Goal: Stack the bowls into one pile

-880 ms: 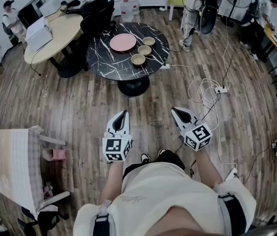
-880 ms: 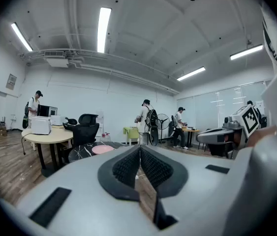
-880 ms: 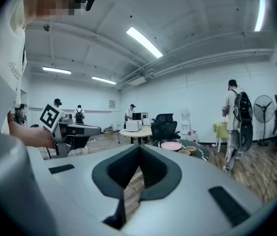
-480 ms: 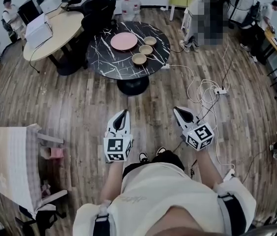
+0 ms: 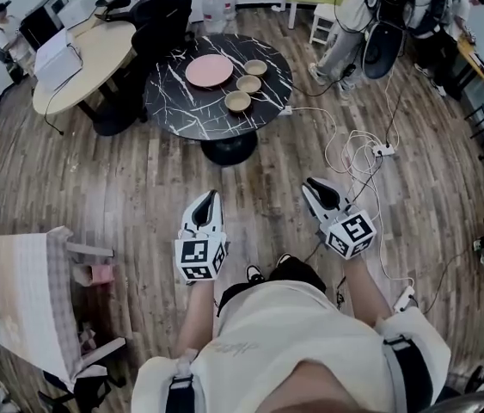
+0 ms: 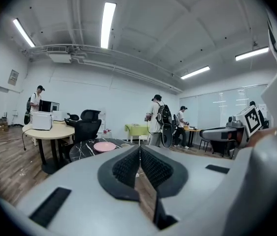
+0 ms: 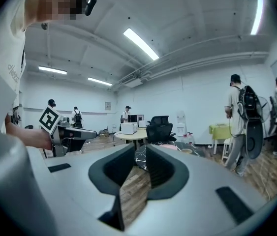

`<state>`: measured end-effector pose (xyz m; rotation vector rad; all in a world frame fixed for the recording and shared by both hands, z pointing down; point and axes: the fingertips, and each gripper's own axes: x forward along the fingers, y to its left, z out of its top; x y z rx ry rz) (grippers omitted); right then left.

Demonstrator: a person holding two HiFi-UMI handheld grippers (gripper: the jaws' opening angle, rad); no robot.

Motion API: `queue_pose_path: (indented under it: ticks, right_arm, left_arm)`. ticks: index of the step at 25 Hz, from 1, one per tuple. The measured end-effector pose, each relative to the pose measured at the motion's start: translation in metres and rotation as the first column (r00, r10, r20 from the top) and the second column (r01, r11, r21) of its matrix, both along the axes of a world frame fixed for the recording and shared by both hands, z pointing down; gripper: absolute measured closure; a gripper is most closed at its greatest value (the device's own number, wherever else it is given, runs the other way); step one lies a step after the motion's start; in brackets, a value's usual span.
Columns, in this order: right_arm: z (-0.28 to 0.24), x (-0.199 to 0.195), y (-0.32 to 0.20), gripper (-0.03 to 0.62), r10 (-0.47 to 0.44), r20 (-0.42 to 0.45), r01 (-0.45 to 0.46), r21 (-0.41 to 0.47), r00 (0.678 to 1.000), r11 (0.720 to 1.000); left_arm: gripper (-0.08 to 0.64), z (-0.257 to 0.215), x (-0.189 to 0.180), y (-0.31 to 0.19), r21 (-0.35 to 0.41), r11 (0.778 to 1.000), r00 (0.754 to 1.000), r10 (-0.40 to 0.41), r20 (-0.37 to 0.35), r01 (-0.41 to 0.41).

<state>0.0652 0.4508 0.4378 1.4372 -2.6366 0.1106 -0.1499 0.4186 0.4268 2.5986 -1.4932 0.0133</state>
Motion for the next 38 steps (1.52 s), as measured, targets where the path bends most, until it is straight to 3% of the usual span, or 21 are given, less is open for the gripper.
queue_pose_path:
  ticks: [4, 8, 17, 25, 29, 38]
  right_arm:
    - [0.003, 0.005, 0.0, 0.489, -0.002, -0.018, 0.002, -0.011, 1.0, 1.0]
    - [0.004, 0.013, -0.007, 0.422, 0.024, -0.013, -0.024, -0.004, 1.0, 1.0]
    - [0.006, 0.04, -0.041, 0.411, 0.043, 0.053, -0.042, -0.015, 0.998, 0.999]
    - [0.025, 0.068, -0.123, 0.407, 0.047, 0.045, -0.046, -0.014, 0.998, 0.999]
    - [0.022, 0.085, -0.175, 0.407, 0.06, 0.051, -0.06, 0.011, 0.997, 0.998]
    - [0.018, 0.097, -0.262, 0.407, -0.013, 0.026, 0.013, 0.018, 1.0, 1.0]
  left_arm:
    - [0.538, -0.006, 0.007, -0.003, 0.011, 0.999, 0.999, 0.036, -0.032, -0.036]
    - [0.534, -0.005, 0.016, -0.008, 0.023, 0.998, 0.998, 0.067, -0.007, -0.067]
    - [0.54, 0.002, 0.041, -0.031, -0.005, 0.993, 0.993, 0.115, 0.002, -0.115]
    - [0.54, 0.002, 0.055, -0.104, -0.022, 0.995, 0.992, 0.099, 0.072, -0.098]
    - [0.54, -0.005, 0.068, -0.151, -0.02, 0.994, 0.993, 0.107, 0.058, -0.106]
    - [0.54, -0.019, 0.091, -0.226, -0.005, 0.998, 0.994, 0.061, 0.086, -0.061]
